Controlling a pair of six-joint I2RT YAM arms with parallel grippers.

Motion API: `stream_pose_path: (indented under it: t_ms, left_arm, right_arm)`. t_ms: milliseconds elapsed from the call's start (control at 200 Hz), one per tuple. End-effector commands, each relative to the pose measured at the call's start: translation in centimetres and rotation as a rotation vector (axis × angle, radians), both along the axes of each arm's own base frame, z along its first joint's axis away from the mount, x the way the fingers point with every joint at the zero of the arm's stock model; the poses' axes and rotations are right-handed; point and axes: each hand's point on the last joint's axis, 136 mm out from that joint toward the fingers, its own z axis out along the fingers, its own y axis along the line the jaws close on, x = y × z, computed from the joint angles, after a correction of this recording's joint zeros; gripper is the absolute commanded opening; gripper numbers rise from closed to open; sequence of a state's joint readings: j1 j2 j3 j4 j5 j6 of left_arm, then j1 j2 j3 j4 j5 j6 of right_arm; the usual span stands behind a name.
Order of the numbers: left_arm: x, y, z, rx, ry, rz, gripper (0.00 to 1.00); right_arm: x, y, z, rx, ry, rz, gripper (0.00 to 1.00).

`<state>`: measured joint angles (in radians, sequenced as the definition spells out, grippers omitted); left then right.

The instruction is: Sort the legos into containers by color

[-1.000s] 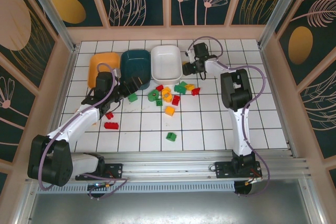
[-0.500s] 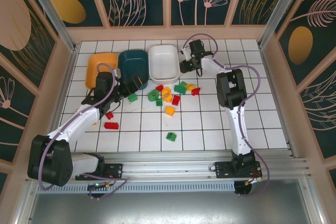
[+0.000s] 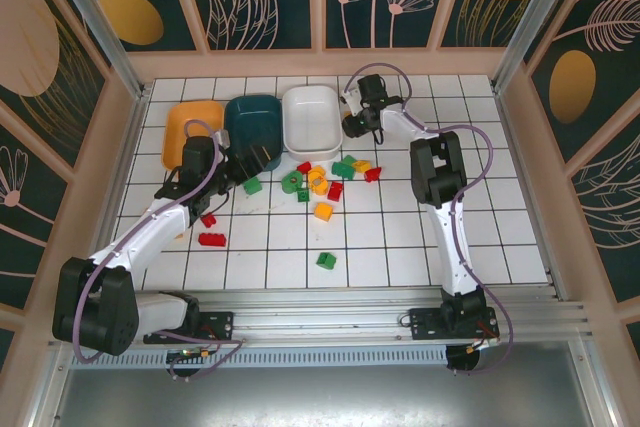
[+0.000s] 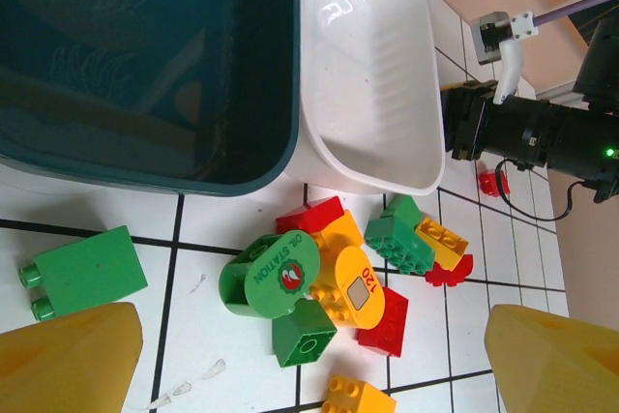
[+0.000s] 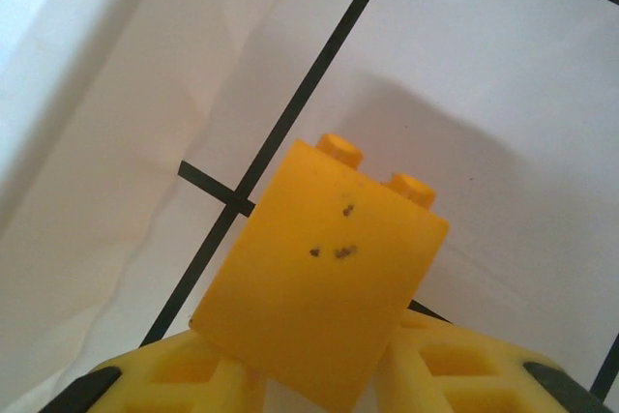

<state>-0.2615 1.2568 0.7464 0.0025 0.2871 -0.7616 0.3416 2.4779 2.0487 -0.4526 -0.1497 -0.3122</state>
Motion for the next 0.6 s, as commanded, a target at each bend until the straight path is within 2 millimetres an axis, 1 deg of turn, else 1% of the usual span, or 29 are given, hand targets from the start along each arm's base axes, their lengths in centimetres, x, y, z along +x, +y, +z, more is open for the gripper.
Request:
stream_pose_path:
  t_ms: [0, 140, 260, 330, 370, 430, 435, 450, 470, 505, 591]
  left_arm:
    - [0.5, 0.2, 1.4, 0.015, -0.039, 0.001, 0.92]
    - [0.6, 0.2, 1.3, 0.02, -0.038, -0.001, 0.92]
    - [0.6, 0.2, 1.3, 0.022, -0.041, -0.004, 0.92]
    - [0.6, 0.2, 1.2, 0.02, -0.039, -0.004, 0.92]
    - [0.7, 0.2, 1.1, 0.019, -0.037, -0.002, 0.92]
    - [0.8, 0.0, 1.0, 0.017, -0.034, -0.007, 0.92]
    - [0.8, 0.0, 1.0, 0.016, -0.033, -0.008, 0.92]
    - [0.8, 0.0, 1.0, 0.016, -0.033, -0.007, 0.92]
    - [0.9, 0.0, 0.9, 0.015, -0.031, -0.006, 0.91]
    - [0.9, 0.0, 0.9, 0.015, -0.029, -0.009, 0.91]
    - [0.9, -0.1, 1.2, 0.011, -0.033, -0.008, 0.91]
  right_arm:
    - [0.5, -0.9, -0.3, -0.033, -0.014, -0.053, 0.29]
    - [1.1, -3.0, 0.6, -0.023, -0.039, -0.122, 0.24]
    - [1.0, -4.6, 1.5, -0.02, -0.051, -0.159, 0.23]
    - [1.0, -4.6, 2.3, 0.0, -0.053, -0.166, 0.24]
    - [1.1, -4.2, 3.2, 0.031, -0.061, -0.17, 0.28]
    - [1.4, -3.4, 4.6, 0.09, -0.073, -0.175, 0.43]
    - [1.5, -3.3, 4.8, 0.098, -0.075, -0.174, 0.45]
    - [1.5, -3.2, 4.9, 0.105, -0.075, -0.175, 0.48]
    - [1.8, -3.0, 5.3, 0.12, -0.079, -0.183, 0.54]
    - [2.3, -2.9, 5.7, 0.138, -0.084, -0.202, 0.6]
    - [3.2, -2.1, 5.8, 0.181, -0.061, -0.226, 0.63]
